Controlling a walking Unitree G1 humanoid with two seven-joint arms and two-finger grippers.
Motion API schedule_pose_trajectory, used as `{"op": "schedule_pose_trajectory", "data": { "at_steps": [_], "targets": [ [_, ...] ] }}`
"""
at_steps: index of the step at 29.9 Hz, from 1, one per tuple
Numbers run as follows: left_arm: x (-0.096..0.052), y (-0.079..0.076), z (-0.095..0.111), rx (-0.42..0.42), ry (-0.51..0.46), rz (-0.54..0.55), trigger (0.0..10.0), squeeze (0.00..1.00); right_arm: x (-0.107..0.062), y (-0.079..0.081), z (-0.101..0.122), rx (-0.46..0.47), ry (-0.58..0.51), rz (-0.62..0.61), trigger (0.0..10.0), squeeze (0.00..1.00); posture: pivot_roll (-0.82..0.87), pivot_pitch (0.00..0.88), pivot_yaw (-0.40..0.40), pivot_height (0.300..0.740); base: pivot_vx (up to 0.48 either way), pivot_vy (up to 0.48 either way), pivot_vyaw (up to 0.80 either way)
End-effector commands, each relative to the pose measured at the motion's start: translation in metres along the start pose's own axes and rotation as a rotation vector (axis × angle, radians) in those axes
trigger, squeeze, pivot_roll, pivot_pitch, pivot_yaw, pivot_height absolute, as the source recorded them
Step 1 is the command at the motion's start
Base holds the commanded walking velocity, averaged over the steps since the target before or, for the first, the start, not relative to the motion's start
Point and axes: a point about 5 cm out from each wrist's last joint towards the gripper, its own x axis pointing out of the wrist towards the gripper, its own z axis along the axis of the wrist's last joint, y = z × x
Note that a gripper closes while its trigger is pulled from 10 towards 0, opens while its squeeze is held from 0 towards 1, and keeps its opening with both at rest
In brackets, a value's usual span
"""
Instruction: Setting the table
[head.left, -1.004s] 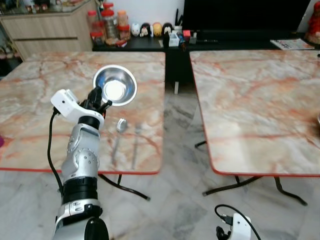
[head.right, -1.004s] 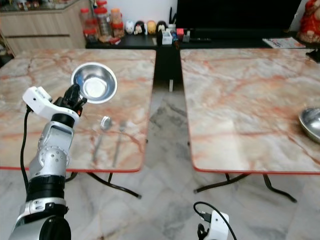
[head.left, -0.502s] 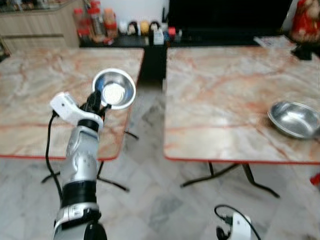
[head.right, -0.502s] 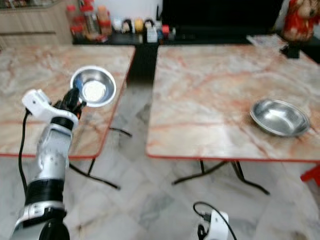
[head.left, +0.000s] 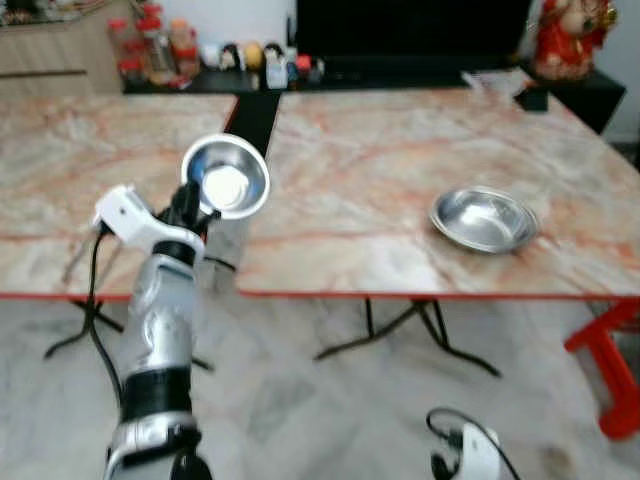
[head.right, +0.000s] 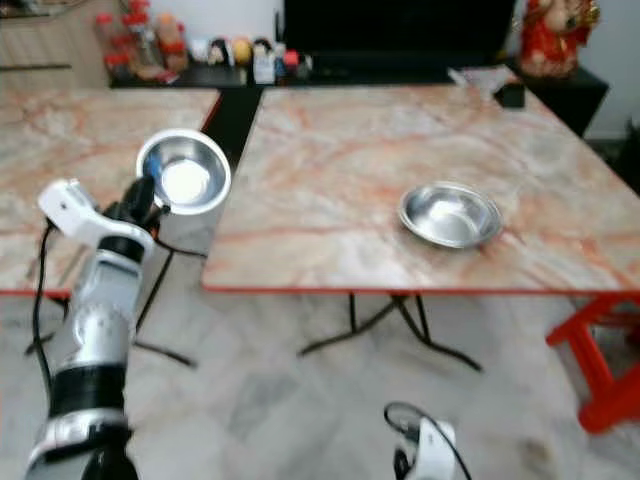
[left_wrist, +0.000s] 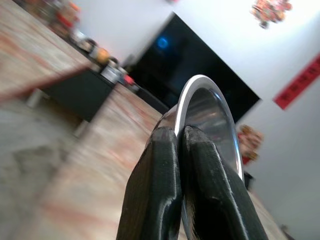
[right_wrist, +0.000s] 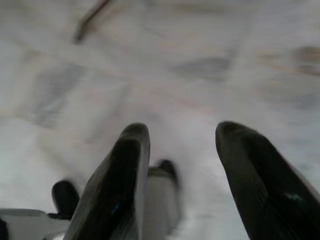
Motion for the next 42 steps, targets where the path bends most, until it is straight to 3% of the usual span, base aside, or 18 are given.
{"op": "schedule_pose_trajectory", "data": {
  "at_steps": [1, 10, 15, 25, 42],
  "targets": [
    [-0.001, 0.002, 0.016, 0.019, -0.047, 0.001, 10.0, 0.00, 0.001, 0.005, 0.003, -0.010, -0.010, 0.013, 10.0, 0.00, 0.01, 0.000, -0.005, 0.728, 0.000, -0.465, 0.00],
    [-0.014, -0.001, 0.023, 0.080, -0.065, -0.056, 10.0, 0.00, 0.002, 0.009, 0.007, 0.000, -0.016, 0.022, 10.0, 0.00, 0.03, 0.000, -0.015, 0.728, 0.000, -0.275, 0.00],
    [-0.028, 0.015, 0.037, 0.037, -0.122, 0.001, 10.0, 0.00, 0.003, 0.009, 0.009, -0.002, -0.022, 0.026, 10.0, 0.00, 0.03, 0.000, -0.020, 0.728, 0.000, 0.000, 0.00],
    [-0.030, 0.032, 0.055, 0.076, -0.166, 0.059, 10.0, 0.00, 0.003, 0.008, 0.011, -0.008, -0.021, 0.026, 10.0, 0.00, 0.04, 0.000, -0.027, 0.728, 0.129, 0.000, 0.00],
    [-0.027, 0.031, 0.061, 0.075, -0.183, 0.051, 10.0, 0.00, 0.005, 0.011, 0.016, -0.010, -0.033, 0.035, 10.0, 0.00, 0.04, 0.000, -0.025, 0.728, 0.472, 0.000, 0.00]
  ]
}}
